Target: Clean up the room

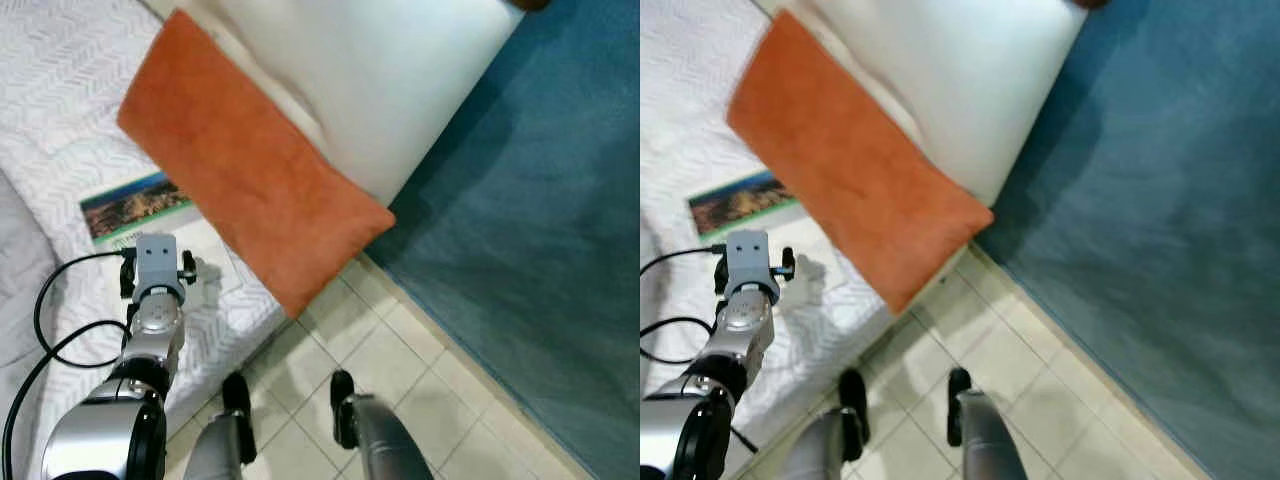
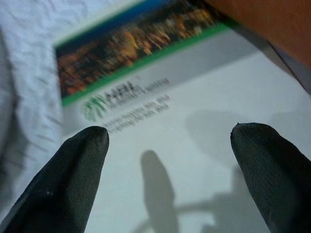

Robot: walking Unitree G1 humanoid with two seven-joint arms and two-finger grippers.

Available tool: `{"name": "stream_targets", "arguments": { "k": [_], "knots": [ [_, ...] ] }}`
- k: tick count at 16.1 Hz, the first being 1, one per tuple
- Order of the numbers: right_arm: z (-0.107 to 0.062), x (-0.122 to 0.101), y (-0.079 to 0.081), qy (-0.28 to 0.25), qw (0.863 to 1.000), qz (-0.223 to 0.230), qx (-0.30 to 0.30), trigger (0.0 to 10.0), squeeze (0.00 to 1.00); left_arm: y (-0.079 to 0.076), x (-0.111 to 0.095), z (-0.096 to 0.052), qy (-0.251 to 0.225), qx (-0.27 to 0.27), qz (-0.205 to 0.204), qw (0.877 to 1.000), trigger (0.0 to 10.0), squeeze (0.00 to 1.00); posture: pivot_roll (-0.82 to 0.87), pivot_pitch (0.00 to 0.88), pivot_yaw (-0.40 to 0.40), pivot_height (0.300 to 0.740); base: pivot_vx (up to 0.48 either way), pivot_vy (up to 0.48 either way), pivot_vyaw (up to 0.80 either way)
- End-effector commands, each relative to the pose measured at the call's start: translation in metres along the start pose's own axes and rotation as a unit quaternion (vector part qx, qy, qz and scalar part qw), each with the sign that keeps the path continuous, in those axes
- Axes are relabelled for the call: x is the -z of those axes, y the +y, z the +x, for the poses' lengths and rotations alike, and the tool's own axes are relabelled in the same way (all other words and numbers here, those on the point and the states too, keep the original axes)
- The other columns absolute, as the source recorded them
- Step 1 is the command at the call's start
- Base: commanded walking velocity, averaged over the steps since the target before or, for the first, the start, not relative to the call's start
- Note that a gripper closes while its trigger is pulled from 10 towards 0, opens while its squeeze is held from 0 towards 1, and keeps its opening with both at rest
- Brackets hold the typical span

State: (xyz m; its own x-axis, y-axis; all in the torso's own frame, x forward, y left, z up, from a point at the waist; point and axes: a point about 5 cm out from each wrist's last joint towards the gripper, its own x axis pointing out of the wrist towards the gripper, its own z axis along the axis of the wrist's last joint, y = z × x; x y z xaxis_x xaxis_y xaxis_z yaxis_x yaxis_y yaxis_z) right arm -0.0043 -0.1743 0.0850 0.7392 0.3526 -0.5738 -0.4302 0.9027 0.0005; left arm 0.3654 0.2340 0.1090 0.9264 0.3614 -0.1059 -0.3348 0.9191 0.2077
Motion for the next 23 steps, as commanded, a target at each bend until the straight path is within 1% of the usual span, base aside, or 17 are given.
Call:
{"name": "stream_targets", "arguments": {
  "k": [1, 3, 4, 5, 6, 8, 10, 12, 13, 15, 16, 17, 18, 19, 20, 21, 23],
  "knots": [
    [-0.011, 0.0, 0.005, 0.012, 1.0, 0.001, -0.013, 10.0, 0.0, 0.002, 0.018, -0.005, 0.038, -0.003, 0.01, 0.999, 10.0, 0.0, -0.58, 0.701, -0.156, 0.74, 0.0, 0.0, 0.0],
    [-0.025, -0.006, 0.007, 0.019, 1.0, -0.001, -0.011, 10.0, 0.0, 0.007, 0.019, -0.004, 0.048, -0.006, 0.012, 0.999, 10.0, 0.0, -0.6, 0.72, -0.177, 0.74, 0.0, 0.0, 0.0],
    [-0.036, -0.008, 0.01, 0.026, 1.0, 0.001, -0.011, 10.0, 0.0, 0.011, 0.028, -0.006, 0.073, -0.008, 0.005, 0.997, 10.0, 0.0, -0.6, 0.73, -0.192, 0.74, 0.0, 0.0, 0.0],
    [-0.041, -0.009, 0.011, 0.029, 1.0, 0.002, -0.012, 10.0, 0.0, 0.013, 0.031, -0.006, 0.082, -0.007, 0.003, 0.997, 10.0, 0.0, -0.59, 0.735, -0.195, 0.74, 0.0, 0.0, 0.0],
    [-0.046, -0.006, 0.013, 0.039, 0.999, 0.006, -0.016, 10.0, 0.0, 0.016, 0.044, -0.011, 0.108, -0.012, 0.0, 0.994, 10.0, 0.0, -0.57, 0.744, -0.194, 0.74, 0.0, 0.0, 0.0],
    [-0.048, -0.006, 0.015, 0.045, 0.999, 0.01, -0.022, 10.0, 0.0, 0.025, 0.073, -0.024, 0.168, -0.028, -0.019, 0.985, 10.0, 0.0, -0.57, 0.751, -0.194, 0.74, 0.0, 0.0, 0.0],
    [-0.048, -0.004, 0.015, 0.047, 0.999, 0.011, -0.023, 10.0, 0.0, 0.024, 0.088, -0.033, 0.196, -0.03, -0.039, 0.979, 10.0, 0.0, -0.54, 0.744, -0.182, 0.74, 0.0, 0.0, 0.0],
    [-0.04, 0.001, 0.01, 0.044, 0.999, 0.004, -0.029, 10.0, 0.0, 0.007, 0.109, -0.05, 0.23, -0.032, -0.098, 0.968, 10.0, 0.0, -0.52, 0.739, -0.171, 0.74, 0.0, 0.0, 0.0],
    [-0.039, 0.002, 0.009, 0.043, 0.999, 0.001, -0.03, 10.0, 0.0, 0.003, 0.113, -0.054, 0.236, -0.035, -0.109, 0.965, 10.0, 0.0, -0.52, 0.738, -0.169, 0.74, 0.0, 0.0, 0.0],
    [-0.034, 0.002, 0.005, 0.038, 0.999, -0.005, -0.031, 10.0, 0.0, -0.015, 0.124, -0.067, 0.257, -0.039, -0.154, 0.953, 10.0, 0.0, -0.51, 0.721, -0.166, 0.74, 0.0, 0.0, 0.0],
    [-0.032, 0.002, 0.004, 0.037, 0.999, -0.007, -0.031, 10.0, 0.0, -0.021, 0.125, -0.07, 0.261, -0.037, -0.162, 0.951, 10.0, 0.0, -0.51, 0.714, -0.161, 0.74, 0.0, 0.0, 0.0],
    [-0.031, 0.002, 0.002, 0.035, 0.999, -0.014, -0.034, 10.0, 0.0, -0.04, 0.126, -0.077, 0.272, -0.027, -0.189, 0.943, 10.0, 0.0, -0.51, 0.714, -0.159, 0.74, 0.0, 0.0, 0.0],
    [-0.03, 0.003, 0.0, 0.034, 0.999, -0.019, -0.034, 10.0, 0.0, -0.056, 0.124, -0.082, 0.281, -0.02, -0.22, 0.934, 10.0, 0.0, -0.51, 0.712, -0.16, 0.74, 0.0, 0.0, 0.0],
    [-0.03, 0.003, -0.001, 0.034, 0.999, -0.021, -0.034, 10.0, 0.0, -0.066, 0.121, -0.083, 0.285, -0.019, -0.249, 0.925, 10.0, 0.0, -0.51, 0.71, -0.159, 0.74, 0.0, 0.0, 0.0],
    [-0.03, 0.003, 0.0, 0.034, 0.999, -0.022, -0.034, 10.0, 0.0, -0.07, 0.118, -0.083, 0.287, -0.02, -0.263, 0.921, 10.0, 0.0, -0.51, 0.71, -0.159, 0.74, 0.0, 0.0, 0.0],
    [-0.03, 0.003, 0.0, 0.034, 0.998, -0.024, -0.036, 10.0, 0.0, -0.082, 0.109, -0.081, 0.284, -0.012, -0.29, 0.914, 10.0, 0.0, -0.52, 0.71, -0.155, 0.74, 0.0, 0.0, 0.0],
    [-0.027, 0.003, 0.002, 0.031, 0.998, -0.029, -0.035, 10.0, 0.0, -0.101, 0.084, -0.072, 0.261, 0.027, -0.316, 0.912, 10.0, 0.0, -0.52, 0.705, -0.147, 0.74, 0.0, 0.0, 0.0]
  ]
}}
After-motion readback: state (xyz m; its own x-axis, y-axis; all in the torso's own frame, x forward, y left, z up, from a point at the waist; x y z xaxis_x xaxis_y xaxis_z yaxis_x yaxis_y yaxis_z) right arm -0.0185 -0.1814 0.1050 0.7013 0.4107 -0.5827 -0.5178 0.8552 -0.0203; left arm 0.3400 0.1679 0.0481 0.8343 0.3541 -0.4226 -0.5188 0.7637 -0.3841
